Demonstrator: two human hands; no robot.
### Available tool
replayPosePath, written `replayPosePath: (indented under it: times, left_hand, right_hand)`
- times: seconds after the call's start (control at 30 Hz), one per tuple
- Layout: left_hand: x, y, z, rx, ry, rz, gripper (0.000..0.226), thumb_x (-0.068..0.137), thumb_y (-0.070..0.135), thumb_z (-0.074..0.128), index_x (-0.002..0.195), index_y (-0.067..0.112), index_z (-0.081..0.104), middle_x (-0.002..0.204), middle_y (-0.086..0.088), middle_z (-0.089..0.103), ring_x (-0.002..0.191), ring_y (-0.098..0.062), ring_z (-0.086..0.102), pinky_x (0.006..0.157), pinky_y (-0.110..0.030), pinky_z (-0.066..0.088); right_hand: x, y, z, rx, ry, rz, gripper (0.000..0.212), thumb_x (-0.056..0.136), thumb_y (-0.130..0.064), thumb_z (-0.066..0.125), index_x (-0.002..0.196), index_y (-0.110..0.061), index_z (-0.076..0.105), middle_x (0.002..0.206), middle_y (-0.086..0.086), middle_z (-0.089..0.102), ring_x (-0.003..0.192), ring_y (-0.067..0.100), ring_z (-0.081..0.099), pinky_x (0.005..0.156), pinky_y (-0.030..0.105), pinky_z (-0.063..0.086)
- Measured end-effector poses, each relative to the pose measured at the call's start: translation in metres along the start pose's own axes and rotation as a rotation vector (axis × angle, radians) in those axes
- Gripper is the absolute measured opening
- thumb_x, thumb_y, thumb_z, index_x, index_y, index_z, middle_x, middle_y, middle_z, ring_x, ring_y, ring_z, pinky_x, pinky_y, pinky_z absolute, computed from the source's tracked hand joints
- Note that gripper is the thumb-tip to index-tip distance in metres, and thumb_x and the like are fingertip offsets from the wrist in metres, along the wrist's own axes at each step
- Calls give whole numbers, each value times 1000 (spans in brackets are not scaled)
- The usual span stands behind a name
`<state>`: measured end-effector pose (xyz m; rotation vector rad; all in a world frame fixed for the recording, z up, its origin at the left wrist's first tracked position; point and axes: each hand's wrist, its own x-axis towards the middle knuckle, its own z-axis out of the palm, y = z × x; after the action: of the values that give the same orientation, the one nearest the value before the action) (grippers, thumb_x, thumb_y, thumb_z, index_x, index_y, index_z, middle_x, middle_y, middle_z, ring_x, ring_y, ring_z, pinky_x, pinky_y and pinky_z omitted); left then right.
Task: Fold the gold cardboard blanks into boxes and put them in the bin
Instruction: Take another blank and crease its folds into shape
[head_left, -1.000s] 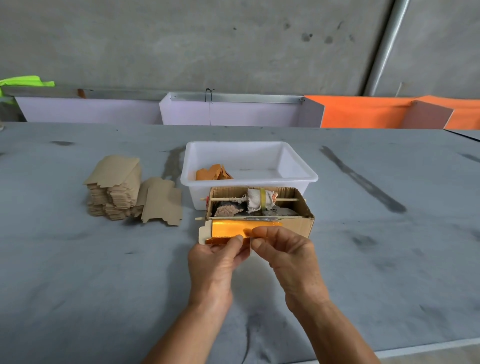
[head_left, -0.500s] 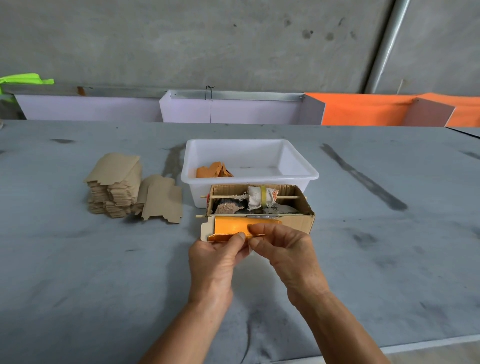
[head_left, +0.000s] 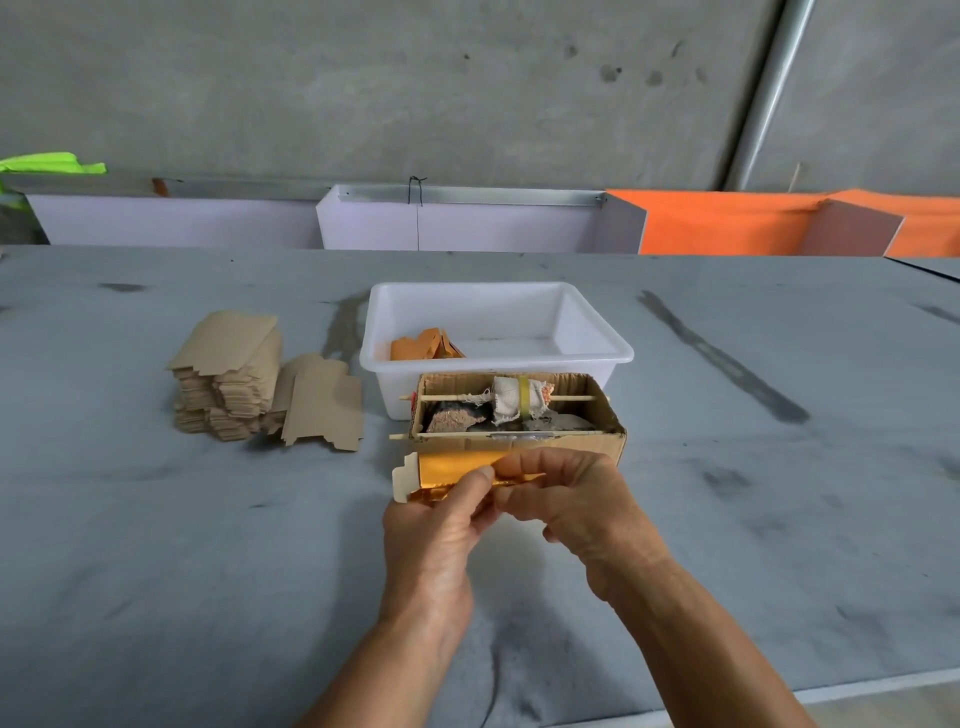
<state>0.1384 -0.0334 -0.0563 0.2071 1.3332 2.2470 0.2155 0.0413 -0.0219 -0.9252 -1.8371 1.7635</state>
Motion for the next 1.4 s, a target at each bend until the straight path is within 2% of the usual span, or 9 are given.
replayPosePath:
  times: [0.17, 0.27, 0.43, 0.57, 0.73, 0.97, 1.1, 1.27, 1.4]
  left_hand:
    - [1, -2, 3, -23, 130, -92, 12, 73, -9, 71, 76, 2, 67, 59, -6, 67, 47, -12, 62, 47, -22, 53]
    - [4, -3, 0, 0, 178, -150, 14, 69, -7, 76, 77, 0, 66, 65, -9, 66, 46, -11, 62, 45, -20, 52]
    - [10, -6, -2, -44, 234, -247, 35, 71, -3, 76, 104, -8, 64, 94, -20, 68, 67, -21, 65, 43, -19, 52]
    - [12, -7, 2, -80, 274, -255, 44, 73, -1, 75, 114, -7, 61, 105, -22, 67, 74, -24, 65, 43, -17, 51]
    - [13, -6, 7, -155, 282, -250, 37, 74, 0, 74, 109, -1, 62, 95, -16, 67, 68, -21, 64, 52, -23, 53]
    - [14, -1, 10, -171, 297, -253, 28, 71, 1, 77, 96, 3, 62, 85, -13, 67, 64, -22, 63, 62, -30, 52]
    - [16, 3, 10, -148, 277, -298, 22, 71, 2, 76, 85, 8, 61, 77, -7, 64, 54, -14, 55, 51, -25, 46]
    - [18, 6, 8, -105, 248, -310, 38, 71, 7, 77, 105, 10, 62, 93, -8, 66, 62, -14, 57, 50, -23, 42]
    - [20, 6, 8, -66, 245, -331, 37, 71, 7, 77, 103, 12, 60, 98, -9, 67, 65, -15, 58, 56, -26, 41]
  right_hand:
    - [-3, 1, 3, -31, -41, -2, 22, 75, 8, 70, 78, -14, 72, 52, -9, 64, 45, -5, 55, 40, 5, 36]
    - [-4, 6, 8, -75, -9, 12, 21, 74, 3, 73, 82, -17, 73, 64, -2, 68, 52, -1, 58, 44, 8, 38]
    - [-6, 19, 20, -257, 135, -58, 26, 75, -5, 73, 86, -27, 65, 80, 2, 71, 59, 6, 59, 51, 17, 44]
    - [-12, 27, 32, -348, 292, -178, 31, 77, -7, 70, 88, -34, 60, 72, -6, 71, 73, 8, 67, 74, 32, 55]
    - [-16, 33, 43, -175, 405, -189, 30, 76, -4, 73, 87, -29, 59, 64, -11, 70, 66, 2, 66, 71, 26, 54]
    - [-15, 38, 47, 296, 414, -73, 34, 74, 3, 75, 89, -21, 56, 68, -4, 73, 66, 5, 70, 64, 16, 50]
    - [-15, 37, 44, 576, 316, -29, 33, 73, 11, 72, 95, -7, 55, 63, 1, 72, 57, 5, 67, 49, 9, 46]
    - [-12, 40, 40, 606, 211, -84, 34, 72, 14, 70, 100, -2, 57, 67, 5, 72, 61, 10, 68, 57, 12, 51]
    - [-7, 42, 37, 504, 198, -190, 29, 71, 15, 71, 91, -3, 61, 69, 7, 71, 67, 15, 69, 64, 17, 52]
